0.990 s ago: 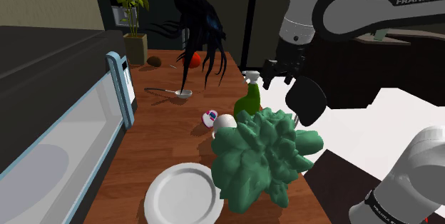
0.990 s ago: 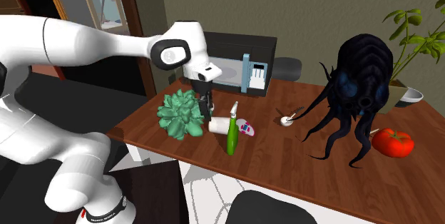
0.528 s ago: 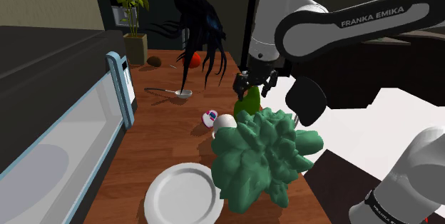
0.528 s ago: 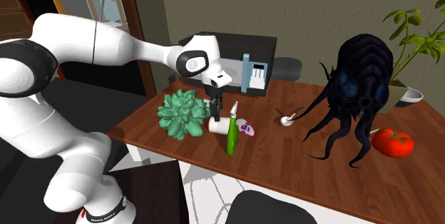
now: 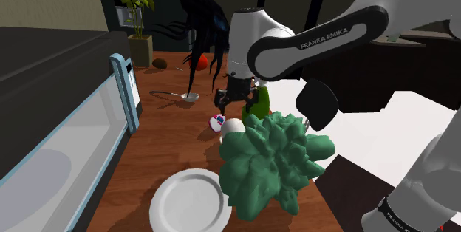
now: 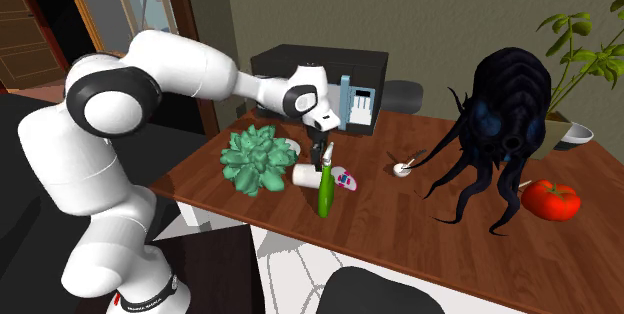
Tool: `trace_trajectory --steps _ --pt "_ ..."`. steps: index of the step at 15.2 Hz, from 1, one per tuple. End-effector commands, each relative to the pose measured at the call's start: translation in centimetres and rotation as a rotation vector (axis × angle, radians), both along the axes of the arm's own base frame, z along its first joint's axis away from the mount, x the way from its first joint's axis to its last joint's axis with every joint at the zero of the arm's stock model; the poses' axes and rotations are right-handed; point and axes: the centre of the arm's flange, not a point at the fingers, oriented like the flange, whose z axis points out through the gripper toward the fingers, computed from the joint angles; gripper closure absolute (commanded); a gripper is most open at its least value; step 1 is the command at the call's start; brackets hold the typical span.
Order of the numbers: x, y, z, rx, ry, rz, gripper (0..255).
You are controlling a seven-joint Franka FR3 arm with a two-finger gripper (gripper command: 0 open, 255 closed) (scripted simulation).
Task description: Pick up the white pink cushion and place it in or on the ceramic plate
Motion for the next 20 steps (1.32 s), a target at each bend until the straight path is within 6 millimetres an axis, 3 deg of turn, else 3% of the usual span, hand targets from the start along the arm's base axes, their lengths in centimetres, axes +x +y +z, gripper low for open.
trace_trajectory --steps 1,7,14,20 --pt "2.0 1.6 -1.7 0.007 0.005 -0.03 0" --pt "7.5 5.3 -6.2 0.024 0.02 -0.11 0" --pt "7.7 5.1 -9.9 0.024 0.02 -0.11 0" --pt "7.7 5.1 -10.2 0.024 0.02 -0.11 0"
